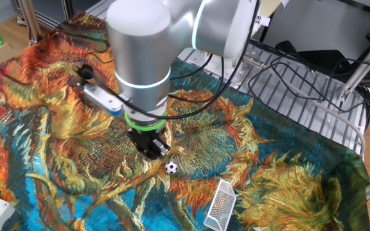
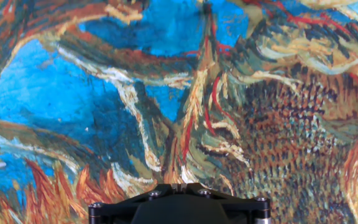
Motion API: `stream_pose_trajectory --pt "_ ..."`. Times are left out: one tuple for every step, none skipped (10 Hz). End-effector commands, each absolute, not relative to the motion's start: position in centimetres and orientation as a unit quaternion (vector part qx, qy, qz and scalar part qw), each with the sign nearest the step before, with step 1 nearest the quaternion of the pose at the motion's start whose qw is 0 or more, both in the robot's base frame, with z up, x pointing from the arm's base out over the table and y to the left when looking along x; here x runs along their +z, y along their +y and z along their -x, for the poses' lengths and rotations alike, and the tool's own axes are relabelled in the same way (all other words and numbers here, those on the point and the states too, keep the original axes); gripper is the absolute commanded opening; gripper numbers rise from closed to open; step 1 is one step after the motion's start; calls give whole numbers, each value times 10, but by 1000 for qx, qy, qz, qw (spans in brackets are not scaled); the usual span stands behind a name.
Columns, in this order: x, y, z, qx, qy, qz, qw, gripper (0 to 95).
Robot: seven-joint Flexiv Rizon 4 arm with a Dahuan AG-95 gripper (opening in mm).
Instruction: Push the soccer ball into the goal
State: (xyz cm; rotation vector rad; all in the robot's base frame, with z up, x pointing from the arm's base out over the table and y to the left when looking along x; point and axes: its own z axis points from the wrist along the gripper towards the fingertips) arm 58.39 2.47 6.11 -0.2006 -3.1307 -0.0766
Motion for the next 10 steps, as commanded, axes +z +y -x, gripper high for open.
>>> stream_pose_trajectory --pt "61 26 -583 -24 -998 64 1 0" --pt "60 26 -582 -22 -998 64 0 0" --pt "60 26 -582 -22 -998 65 0 0" --pt "59 26 -583 -21 -998 66 -1 0" --pt "59 26 -583 -21 -998 65 -1 0" --pt "59 26 -583 -21 -998 66 -1 0" --pt "59 26 -583 -22 -997 67 -1 0" --pt "59 26 -583 -22 -997 68 -2 0" --pt "59 26 -583 -23 -997 69 -3 0" --pt "59 26 -583 -23 -997 70 -6 0"
